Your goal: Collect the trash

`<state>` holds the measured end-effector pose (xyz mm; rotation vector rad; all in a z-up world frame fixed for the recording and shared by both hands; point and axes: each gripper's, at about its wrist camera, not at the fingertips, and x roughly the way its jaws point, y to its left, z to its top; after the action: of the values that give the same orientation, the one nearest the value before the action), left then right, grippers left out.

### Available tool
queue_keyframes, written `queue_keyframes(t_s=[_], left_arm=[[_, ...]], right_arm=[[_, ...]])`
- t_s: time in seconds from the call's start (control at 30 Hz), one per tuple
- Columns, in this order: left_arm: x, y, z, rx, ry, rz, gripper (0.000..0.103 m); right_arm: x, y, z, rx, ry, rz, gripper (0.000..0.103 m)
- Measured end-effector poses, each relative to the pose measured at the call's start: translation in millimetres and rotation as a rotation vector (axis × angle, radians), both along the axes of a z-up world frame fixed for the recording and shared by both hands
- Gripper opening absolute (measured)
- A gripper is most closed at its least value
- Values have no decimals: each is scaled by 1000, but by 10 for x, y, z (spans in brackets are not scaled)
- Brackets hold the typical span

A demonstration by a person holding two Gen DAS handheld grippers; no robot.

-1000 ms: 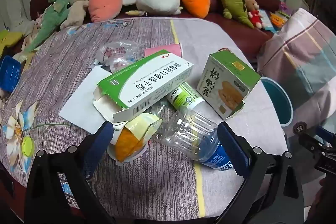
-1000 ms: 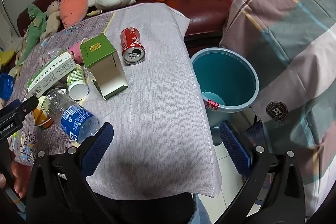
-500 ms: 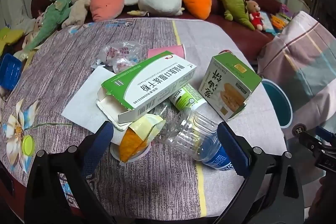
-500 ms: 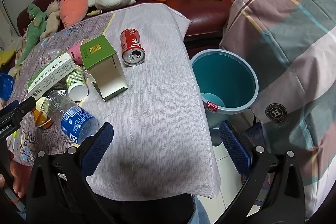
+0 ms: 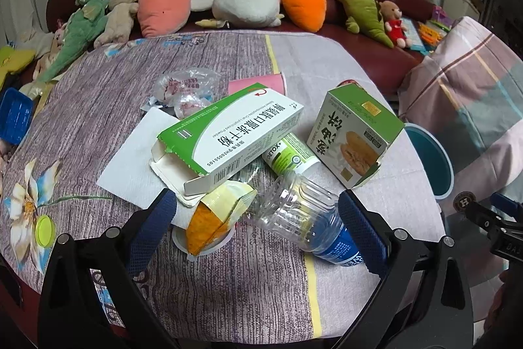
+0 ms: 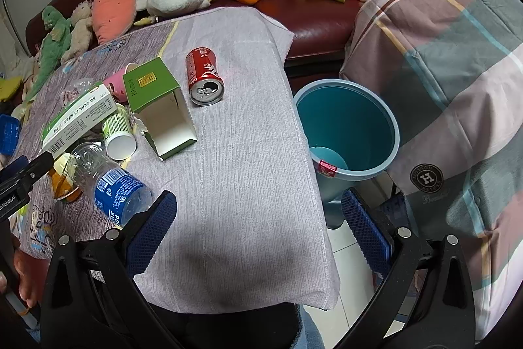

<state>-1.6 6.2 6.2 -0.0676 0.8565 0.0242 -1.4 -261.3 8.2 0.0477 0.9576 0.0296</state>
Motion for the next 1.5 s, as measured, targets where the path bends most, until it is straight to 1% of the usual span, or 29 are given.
queue_keyframes(t_s=[0.7,1.13,1.33,1.5], left_arm=[[36,83,-48,-16,12,-16,99],[47,112,-45,-18,14,-32,99],[71,189,-40,-22,23,-35,99],[84,309,-50,-25,32,-57,99]], right_arm=[[55,31,9,-12,10,2,97],[101,155,73,-32,23,30,97],[107,249,94,-39,29,66,97],[101,417,123,-33,24,158,97]])
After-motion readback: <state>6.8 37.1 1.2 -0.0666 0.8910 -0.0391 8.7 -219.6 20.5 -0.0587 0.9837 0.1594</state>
